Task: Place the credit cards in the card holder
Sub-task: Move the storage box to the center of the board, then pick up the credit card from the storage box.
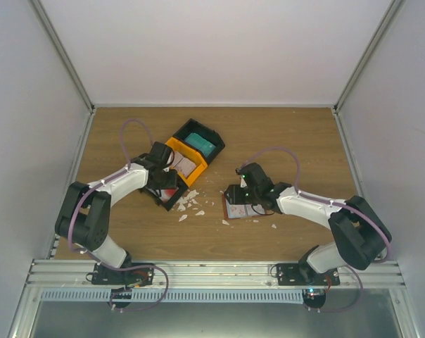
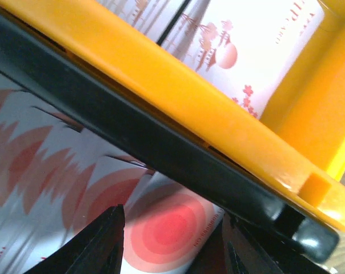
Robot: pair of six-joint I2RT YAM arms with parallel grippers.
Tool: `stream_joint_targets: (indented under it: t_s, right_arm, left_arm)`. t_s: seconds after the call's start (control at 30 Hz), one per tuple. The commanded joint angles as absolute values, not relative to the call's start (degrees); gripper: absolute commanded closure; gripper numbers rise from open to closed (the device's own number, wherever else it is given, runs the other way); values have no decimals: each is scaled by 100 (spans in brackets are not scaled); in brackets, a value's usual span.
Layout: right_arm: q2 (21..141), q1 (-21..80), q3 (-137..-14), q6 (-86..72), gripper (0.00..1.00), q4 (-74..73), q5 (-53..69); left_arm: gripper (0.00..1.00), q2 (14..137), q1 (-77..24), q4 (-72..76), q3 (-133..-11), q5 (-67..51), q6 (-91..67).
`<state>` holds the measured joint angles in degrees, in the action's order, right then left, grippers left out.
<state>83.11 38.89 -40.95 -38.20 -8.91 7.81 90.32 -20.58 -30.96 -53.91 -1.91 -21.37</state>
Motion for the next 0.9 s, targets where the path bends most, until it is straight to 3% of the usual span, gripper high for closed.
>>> stream_joint_targets:
  t_s: [0.0, 0.5, 0.87]
  right_arm:
    - [8350, 3946, -4245, -3762, 47, -718, 800]
    - [8410, 3954, -4255, -3753, 47, -658, 912]
    - [8442, 3971, -4236, -3779, 47, -610, 922]
  left_arm:
    - [51, 9101, -2064, -3204, -5549, 377, -2019]
    - [60, 9367, -2065, -3312, -5398, 198, -1847]
    - [73, 9073, -2090, -3359, -5328, 9, -1924]
